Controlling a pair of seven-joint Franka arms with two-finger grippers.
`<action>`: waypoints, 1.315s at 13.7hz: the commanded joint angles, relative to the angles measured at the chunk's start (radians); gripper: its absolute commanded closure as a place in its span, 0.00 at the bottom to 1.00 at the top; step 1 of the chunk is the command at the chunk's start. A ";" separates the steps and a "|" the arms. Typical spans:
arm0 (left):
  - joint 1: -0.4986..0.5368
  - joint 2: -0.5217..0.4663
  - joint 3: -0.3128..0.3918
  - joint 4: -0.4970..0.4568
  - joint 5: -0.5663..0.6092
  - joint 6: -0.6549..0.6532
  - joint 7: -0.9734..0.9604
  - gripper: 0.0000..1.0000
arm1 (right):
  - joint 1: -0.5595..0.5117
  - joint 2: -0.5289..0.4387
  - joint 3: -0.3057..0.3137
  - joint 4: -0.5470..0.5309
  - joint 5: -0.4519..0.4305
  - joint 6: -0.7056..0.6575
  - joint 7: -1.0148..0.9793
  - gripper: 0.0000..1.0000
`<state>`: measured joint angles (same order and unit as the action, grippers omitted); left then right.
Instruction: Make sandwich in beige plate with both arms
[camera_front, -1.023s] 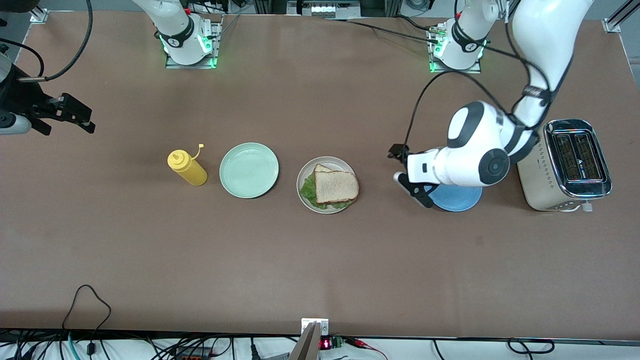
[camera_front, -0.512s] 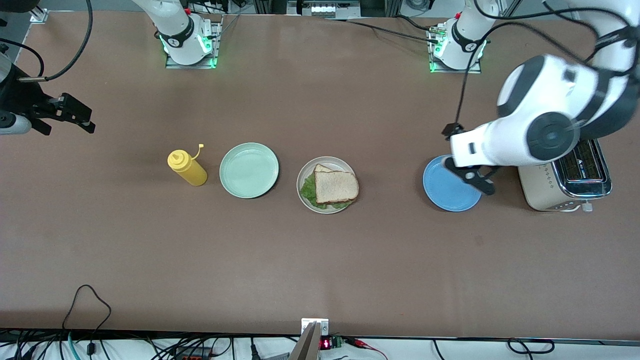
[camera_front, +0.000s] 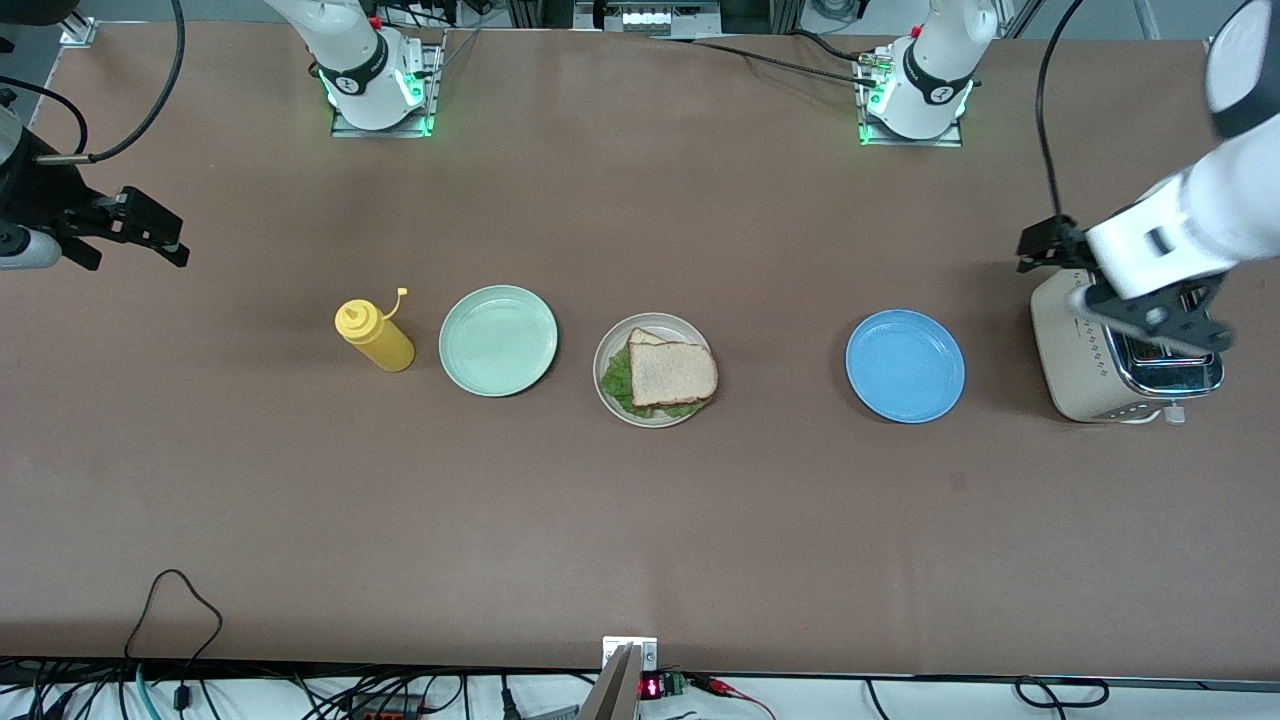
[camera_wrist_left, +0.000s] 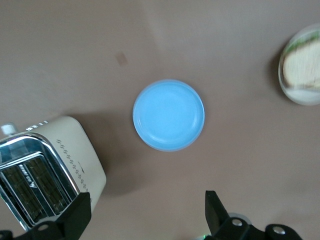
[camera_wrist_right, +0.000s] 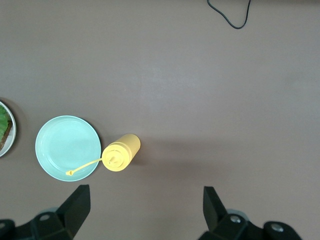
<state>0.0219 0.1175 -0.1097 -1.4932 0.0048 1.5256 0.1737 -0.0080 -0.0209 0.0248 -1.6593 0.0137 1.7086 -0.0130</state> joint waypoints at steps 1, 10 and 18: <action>-0.065 -0.173 0.088 -0.220 -0.025 0.152 -0.048 0.00 | -0.006 0.002 0.007 0.015 -0.011 -0.012 0.019 0.00; -0.083 -0.154 0.122 -0.196 -0.016 0.070 -0.054 0.00 | -0.009 0.006 0.007 0.015 -0.018 -0.012 0.024 0.00; -0.085 -0.151 0.117 -0.188 -0.016 0.062 -0.054 0.00 | -0.009 0.010 0.007 0.019 -0.018 -0.012 0.024 0.00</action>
<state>-0.0504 -0.0344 -0.0011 -1.6983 -0.0069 1.6065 0.1277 -0.0084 -0.0181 0.0249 -1.6592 -0.0016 1.7086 -0.0019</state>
